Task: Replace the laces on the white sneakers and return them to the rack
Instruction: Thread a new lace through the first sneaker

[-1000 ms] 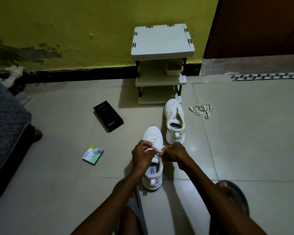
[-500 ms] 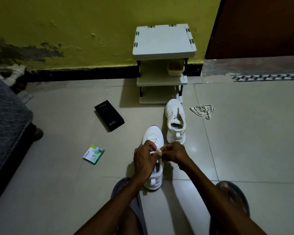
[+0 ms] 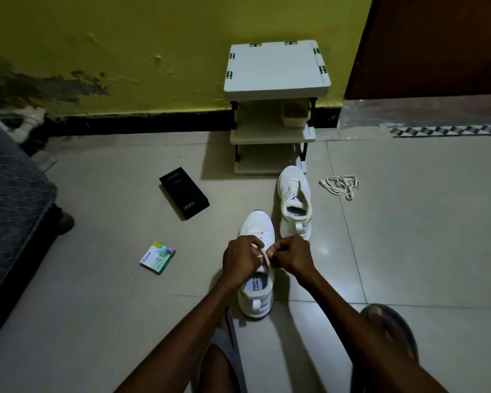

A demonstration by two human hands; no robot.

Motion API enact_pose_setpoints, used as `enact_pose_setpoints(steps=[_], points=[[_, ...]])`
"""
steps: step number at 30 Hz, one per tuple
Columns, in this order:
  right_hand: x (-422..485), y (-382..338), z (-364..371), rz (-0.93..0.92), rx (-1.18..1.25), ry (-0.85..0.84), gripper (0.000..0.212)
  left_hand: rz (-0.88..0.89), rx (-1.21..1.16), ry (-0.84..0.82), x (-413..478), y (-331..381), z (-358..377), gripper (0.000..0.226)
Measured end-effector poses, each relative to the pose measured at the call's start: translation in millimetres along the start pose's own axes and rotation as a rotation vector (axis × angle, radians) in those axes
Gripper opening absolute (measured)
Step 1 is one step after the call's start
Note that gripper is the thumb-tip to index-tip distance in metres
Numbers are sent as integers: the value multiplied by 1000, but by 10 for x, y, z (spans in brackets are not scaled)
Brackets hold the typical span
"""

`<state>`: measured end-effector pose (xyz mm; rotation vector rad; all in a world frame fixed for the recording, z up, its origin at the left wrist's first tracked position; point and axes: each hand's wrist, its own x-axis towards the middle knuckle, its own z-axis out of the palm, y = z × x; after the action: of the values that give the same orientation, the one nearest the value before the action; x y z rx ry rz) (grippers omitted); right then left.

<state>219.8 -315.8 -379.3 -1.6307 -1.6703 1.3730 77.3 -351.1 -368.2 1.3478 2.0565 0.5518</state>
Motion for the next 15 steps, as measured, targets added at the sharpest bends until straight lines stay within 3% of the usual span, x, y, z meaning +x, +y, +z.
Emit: enact_pose_setpoints(steps=[4, 8, 12, 13, 15], points=[[-16, -255, -151, 22, -37, 79, 11, 159, 72, -82, -19, -96, -16, 33], [-2, -864, -512, 55, 643, 40, 20, 228, 148, -114, 17, -101, -43, 43], [-71, -1273, -875, 8, 1175, -205, 23, 226, 233, -149, 78, -86, -75, 44], [-74, -1240, -880, 32, 1132, -244, 29, 220, 266, -135, 83, -65, -78, 42], [-49, -1088, -788, 86, 633, -209, 32, 215, 329, -82, 95, -74, -69, 39]])
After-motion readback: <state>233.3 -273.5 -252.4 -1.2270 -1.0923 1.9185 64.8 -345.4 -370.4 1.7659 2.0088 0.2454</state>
